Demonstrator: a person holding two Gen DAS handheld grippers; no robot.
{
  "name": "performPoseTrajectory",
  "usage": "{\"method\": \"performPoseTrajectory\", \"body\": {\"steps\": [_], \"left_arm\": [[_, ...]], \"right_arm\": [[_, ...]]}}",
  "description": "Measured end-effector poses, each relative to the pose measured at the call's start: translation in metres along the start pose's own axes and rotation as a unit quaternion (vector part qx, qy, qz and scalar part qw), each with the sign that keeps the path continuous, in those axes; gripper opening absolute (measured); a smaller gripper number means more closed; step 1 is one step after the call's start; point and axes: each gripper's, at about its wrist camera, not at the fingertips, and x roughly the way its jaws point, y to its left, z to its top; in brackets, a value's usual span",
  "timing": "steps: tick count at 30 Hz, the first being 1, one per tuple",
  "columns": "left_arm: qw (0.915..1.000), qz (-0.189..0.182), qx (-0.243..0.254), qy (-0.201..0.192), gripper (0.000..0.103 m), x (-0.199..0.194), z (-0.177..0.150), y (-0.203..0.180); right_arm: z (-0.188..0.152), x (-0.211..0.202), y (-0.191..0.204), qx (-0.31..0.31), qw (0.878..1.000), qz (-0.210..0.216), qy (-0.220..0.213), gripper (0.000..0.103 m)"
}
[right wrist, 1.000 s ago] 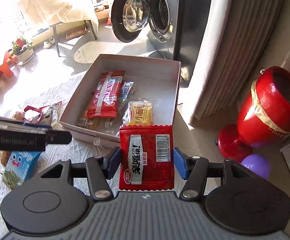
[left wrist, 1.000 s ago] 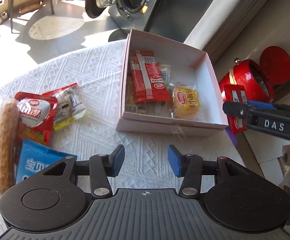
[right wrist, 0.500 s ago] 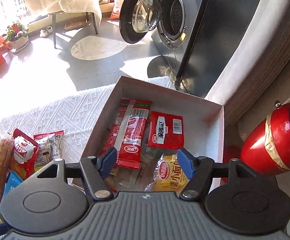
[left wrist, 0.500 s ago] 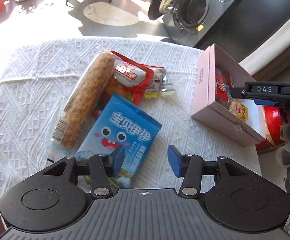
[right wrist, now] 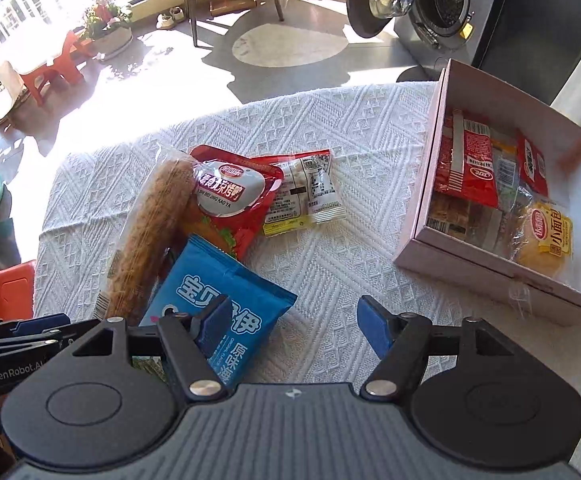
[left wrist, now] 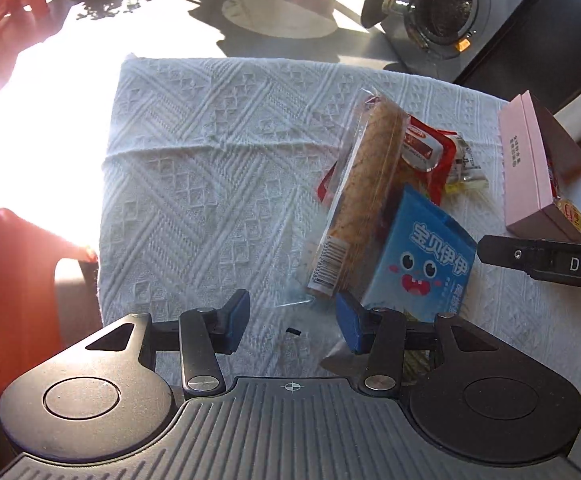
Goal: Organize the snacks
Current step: 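Grasp the red roast-duck pouch with the right gripper while the left moves toward a clear packet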
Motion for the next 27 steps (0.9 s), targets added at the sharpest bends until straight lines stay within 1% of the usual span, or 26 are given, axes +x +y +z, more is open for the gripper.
{"method": "performPoseTrajectory", "body": {"steps": [2,5,7,10,13,15,18,20,21,22,23,24,25,27], "left_arm": [[0.9999,-0.002,0.013,0.01,0.053,0.003,-0.002,-0.001],[0.9993,-0.004,0.032,0.018,0.052,0.005,-0.005,-0.005],[0.9993,-0.006,0.031,0.019,0.052,0.002,-0.006,-0.005],[0.9996,-0.006,0.023,0.014,0.052,-0.004,-0.004,-0.003],[0.9998,-0.003,0.016,0.01,0.052,-0.009,0.0,-0.001],[0.9998,-0.005,0.019,0.01,0.052,-0.011,0.002,-0.002],[0.9994,-0.011,0.032,0.004,0.05,-0.014,0.005,-0.006],[0.9991,-0.017,0.038,-0.002,0.049,-0.015,0.006,-0.01],[0.9991,-0.019,0.039,-0.004,0.049,-0.016,0.007,-0.012],[0.9991,-0.017,0.038,-0.007,0.049,-0.016,0.007,-0.013],[0.9992,-0.014,0.035,-0.01,0.049,-0.015,0.008,-0.014],[0.9994,-0.011,0.032,-0.011,0.049,-0.015,0.009,-0.015],[0.9995,-0.01,0.029,-0.01,0.049,-0.015,0.011,-0.015],[0.9995,-0.01,0.027,-0.011,0.049,-0.014,0.012,-0.014]], "right_arm": [[0.001,0.007,0.003,0.009,1.0,0.014,0.007,0.07],[0.004,0.016,0.008,0.007,1.0,0.025,0.016,0.07],[0.005,0.025,0.013,0.006,0.999,0.031,0.027,0.072],[0.008,0.035,0.024,0.004,0.999,0.041,0.034,0.072],[0.015,0.035,0.042,-0.022,0.999,0.04,0.006,0.072],[0.022,0.038,0.05,-0.042,0.999,0.029,-0.013,0.072],[0.036,0.047,0.049,-0.039,0.999,0.015,-0.026,0.072],[0.052,0.054,0.046,-0.034,0.999,0.017,-0.034,0.072],[0.061,0.06,0.044,-0.03,0.999,0.022,-0.025,0.072],[0.068,0.068,0.043,-0.023,0.999,0.029,-0.007,0.073],[0.074,0.074,0.042,-0.019,0.999,0.042,0.009,0.075],[0.076,0.076,0.042,-0.02,0.998,0.054,0.014,0.078],[0.078,0.077,0.043,-0.026,0.998,0.061,0.012,0.078],[0.074,0.074,0.044,-0.043,0.998,0.053,0.001,0.077]]}}
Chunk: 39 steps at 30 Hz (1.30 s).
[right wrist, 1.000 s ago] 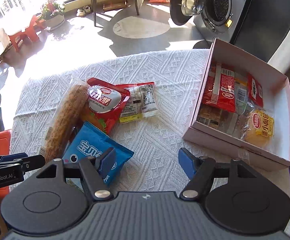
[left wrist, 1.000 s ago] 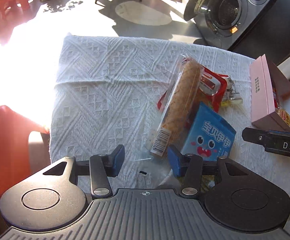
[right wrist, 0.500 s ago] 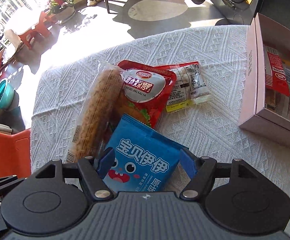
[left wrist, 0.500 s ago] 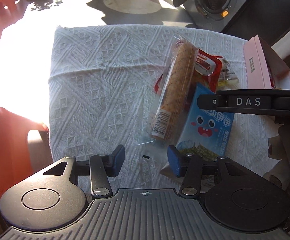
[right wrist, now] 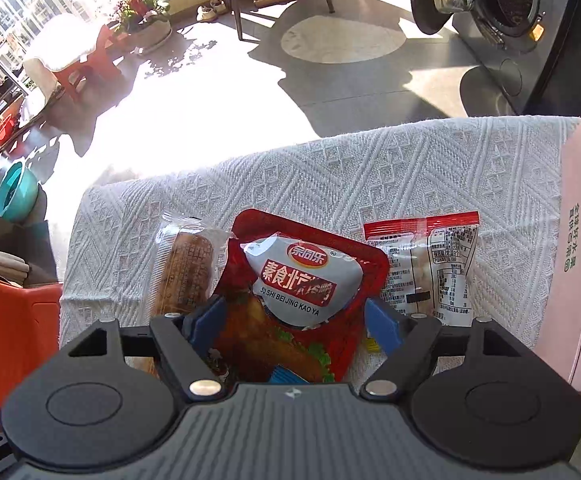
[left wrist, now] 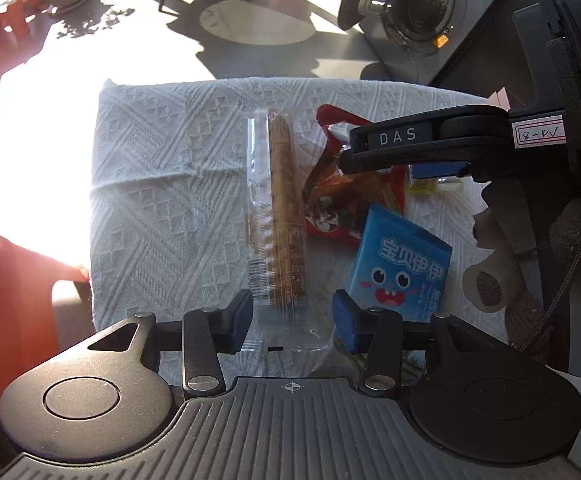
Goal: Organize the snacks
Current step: 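Grasp the red roast-duck pouch with the right gripper while the left moves toward a clear packet, then lift the roast-duck pouch with the right gripper toward the pink box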
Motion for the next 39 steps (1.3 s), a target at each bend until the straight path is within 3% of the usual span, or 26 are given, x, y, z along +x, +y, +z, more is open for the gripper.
{"method": "performPoseTrajectory", "body": {"steps": [3,5,9,11,13,17,18,20,21,22,23,24,26,29,30,31,38,39], "left_arm": [[1.0,0.002,0.003,0.001,0.049,0.003,0.003,0.002],[1.0,0.003,0.002,0.002,0.049,0.004,0.004,0.003],[0.9999,0.009,-0.002,0.004,0.049,0.005,0.006,0.006],[0.9998,0.019,0.0,0.011,0.049,0.006,0.006,0.006],[0.9993,0.031,0.007,0.02,0.049,0.007,0.005,0.004],[0.9979,0.048,0.033,0.03,0.049,0.006,0.002,-0.006],[0.9975,0.049,0.039,0.032,0.049,0.006,0.001,-0.008],[0.9968,0.051,0.049,0.036,0.049,0.007,0.0,-0.012],[0.9966,0.051,0.052,0.037,0.049,0.007,-0.001,-0.013],[0.9967,0.049,0.053,0.037,0.049,0.006,-0.001,-0.014],[0.9967,0.048,0.054,0.037,0.049,0.007,0.0,-0.015],[0.9966,0.048,0.056,0.037,0.049,0.007,0.0,-0.016],[0.9965,0.048,0.058,0.036,0.049,0.007,0.0,-0.019],[0.9963,0.045,0.065,0.034,0.049,0.007,0.001,-0.026],[0.9962,0.044,0.068,0.033,0.049,0.007,0.001,-0.029],[0.996,0.043,0.07,0.033,0.049,0.007,0.002,-0.032],[0.9945,0.039,0.091,0.035,0.049,0.012,0.002,-0.051],[0.9942,0.039,0.094,0.035,0.049,0.012,0.002,-0.053]], "right_arm": [[-0.013,0.003,-0.003,-0.022,1.0,-0.016,0.01,0.076],[-0.024,0.001,-0.009,-0.017,1.0,-0.004,0.024,0.065],[-0.036,-0.015,-0.015,-0.009,1.0,0.006,0.007,0.06],[-0.032,-0.018,-0.016,0.002,1.0,0.01,-0.003,0.064],[-0.024,-0.015,-0.012,0.014,1.0,-0.002,-0.014,0.078],[-0.004,0.003,0.0,0.016,1.0,-0.02,-0.007,0.079],[0.0,0.011,0.005,0.01,1.0,-0.027,0.004,0.085],[0.003,0.022,0.011,-0.011,0.999,-0.029,0.022,0.088],[0.003,0.022,0.015,-0.027,0.999,-0.035,0.025,0.084],[0.002,0.019,0.017,-0.04,0.998,-0.034,0.025,0.07],[0.002,0.013,0.017,-0.048,0.998,-0.032,0.019,0.066],[0.001,0.006,0.014,-0.049,0.998,-0.024,0.018,0.052],[-0.001,-0.01,0.006,-0.039,0.999,-0.019,0.01,0.044],[-0.003,-0.038,-0.014,-0.013,1.0,-0.001,-0.004,0.022],[-0.005,-0.047,-0.022,-0.004,1.0,-0.004,-0.008,0.01],[-0.007,-0.055,-0.029,0.0,1.0,-0.007,-0.014,0.005],[-0.033,-0.066,-0.067,0.024,1.0,-0.012,0.003,0.007],[-0.036,-0.064,-0.07,0.03,0.999,-0.007,0.008,0.014]]}}
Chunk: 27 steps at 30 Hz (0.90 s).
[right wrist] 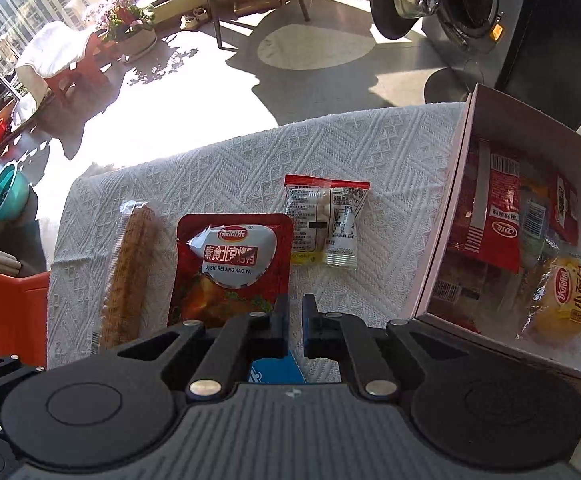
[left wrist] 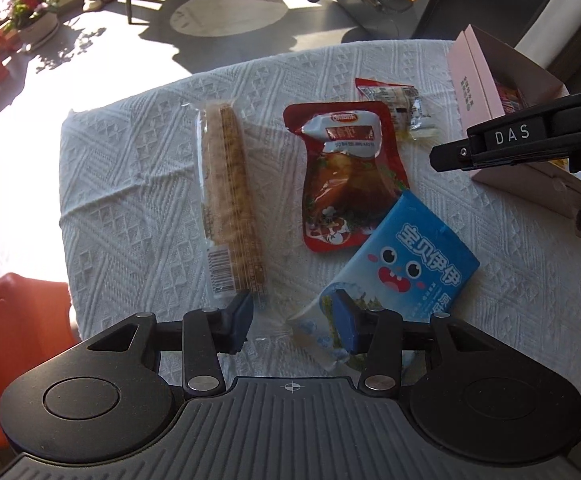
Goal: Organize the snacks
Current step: 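Lift the roast-duck pouch with the right gripper toward the pink box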
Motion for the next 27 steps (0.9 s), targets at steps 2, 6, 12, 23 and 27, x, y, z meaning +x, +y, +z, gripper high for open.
{"method": "performPoseTrajectory", "body": {"steps": [2,6,12,23,27], "left_arm": [[1.0,0.002,0.003,0.002,0.049,0.001,0.0,-0.003],[1.0,0.005,-0.001,0.004,0.049,0.002,-0.001,0.0],[0.9993,-0.002,-0.036,-0.005,0.048,-0.004,-0.005,0.02],[0.9974,0.004,-0.071,-0.001,0.048,-0.004,-0.014,0.051],[0.9966,0.003,-0.083,-0.007,0.047,-0.007,-0.016,0.058]], "right_arm": [[-0.003,0.002,-0.003,0.019,1.0,0.007,-0.001,0.038],[-0.002,0.009,0.005,0.032,0.999,0.002,-0.006,0.068],[0.008,0.04,0.036,-0.003,1.0,-0.013,0.026,0.071],[0.026,0.084,0.084,-0.018,0.998,-0.044,0.032,0.095],[0.034,0.084,0.085,0.015,0.999,-0.032,0.026,0.099]]}}
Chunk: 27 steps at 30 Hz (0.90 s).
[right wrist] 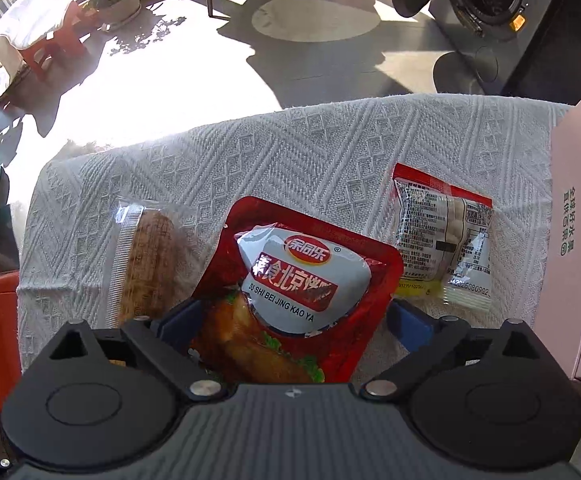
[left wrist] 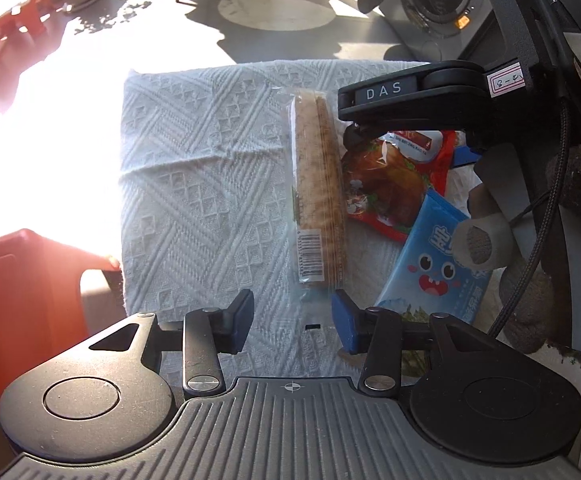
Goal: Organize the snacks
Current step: 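Lift the roast-duck pouch with the right gripper toward the pink box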
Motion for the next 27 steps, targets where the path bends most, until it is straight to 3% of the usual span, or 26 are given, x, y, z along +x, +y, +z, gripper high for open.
{"method": "performPoseTrajectory", "body": {"steps": [2,5,8,10,11,12,13,16,23,27], "left_arm": [[1.0,0.001,-0.001,-0.001,0.047,-0.001,0.0,0.004],[1.0,0.005,0.001,0.001,0.046,-0.002,-0.001,0.006],[1.0,0.006,0.004,0.005,0.046,-0.001,-0.003,0.008],[1.0,0.005,0.004,0.005,0.046,-0.002,-0.003,0.007],[1.0,0.004,0.004,0.004,0.046,-0.003,-0.003,0.007],[1.0,0.004,0.003,0.003,0.046,-0.004,-0.003,0.007],[1.0,0.003,0.003,0.002,0.046,-0.004,-0.003,0.007],[1.0,0.003,0.005,0.0,0.046,-0.004,-0.002,0.005],[0.9997,-0.006,0.021,-0.006,0.046,-0.009,0.0,-0.012],[0.9988,-0.026,0.042,-0.005,0.046,-0.009,0.002,-0.029]], "right_arm": [[0.008,0.002,-0.008,0.057,0.998,0.018,0.002,0.099],[0.015,0.007,-0.01,0.092,0.996,-0.001,-0.012,0.101],[0.02,0.018,0.003,0.05,0.998,-0.044,-0.011,0.103],[0.018,0.021,0.017,-0.018,0.998,-0.065,0.0,0.101],[0.015,0.017,0.019,-0.036,0.998,-0.059,-0.007,0.098],[0.012,0.012,0.021,-0.051,0.997,-0.05,-0.012,0.088],[0.01,0.004,0.022,-0.067,0.997,-0.043,-0.014,0.078],[0.008,-0.018,0.019,-0.084,0.995,-0.039,-0.033,0.065],[0.01,-0.093,-0.032,-0.034,0.996,0.006,-0.085,0.061],[0.001,-0.131,-0.071,-0.001,0.993,-0.002,-0.117,0.061]]}}
